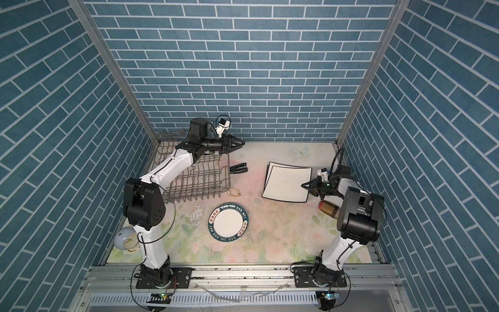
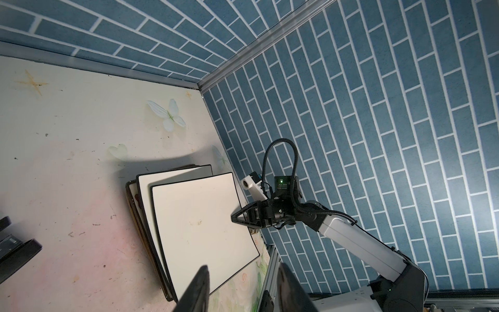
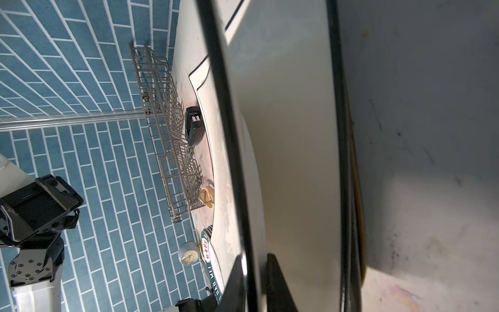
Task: Unload the plates from the dish rack
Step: Place a plate on the plates.
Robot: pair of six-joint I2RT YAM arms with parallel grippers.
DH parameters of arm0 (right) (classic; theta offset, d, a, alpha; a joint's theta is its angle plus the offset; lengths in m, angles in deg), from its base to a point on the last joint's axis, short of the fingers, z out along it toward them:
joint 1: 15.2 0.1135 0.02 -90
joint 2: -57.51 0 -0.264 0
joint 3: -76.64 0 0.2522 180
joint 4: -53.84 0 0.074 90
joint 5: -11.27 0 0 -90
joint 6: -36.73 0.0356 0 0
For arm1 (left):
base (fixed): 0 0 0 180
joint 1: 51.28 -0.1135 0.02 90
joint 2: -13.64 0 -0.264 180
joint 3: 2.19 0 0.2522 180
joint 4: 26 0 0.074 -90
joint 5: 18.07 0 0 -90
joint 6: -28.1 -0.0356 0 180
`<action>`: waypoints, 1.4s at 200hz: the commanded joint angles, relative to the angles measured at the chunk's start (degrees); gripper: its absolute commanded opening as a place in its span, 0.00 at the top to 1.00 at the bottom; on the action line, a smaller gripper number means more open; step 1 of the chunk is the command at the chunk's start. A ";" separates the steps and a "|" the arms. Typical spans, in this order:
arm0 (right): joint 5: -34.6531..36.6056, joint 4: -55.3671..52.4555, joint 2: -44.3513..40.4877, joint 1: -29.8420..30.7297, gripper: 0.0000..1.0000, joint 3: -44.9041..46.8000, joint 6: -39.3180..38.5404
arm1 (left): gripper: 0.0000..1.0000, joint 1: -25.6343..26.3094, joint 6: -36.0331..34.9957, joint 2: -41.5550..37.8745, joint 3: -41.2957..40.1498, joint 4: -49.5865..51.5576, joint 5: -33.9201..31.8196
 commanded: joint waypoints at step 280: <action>18.18 -16.79 6.49 -0.05 0.83 -13.09 -13.14 | 0.54 -1.59 -9.71 -7.88 -3.58 7.70 0.34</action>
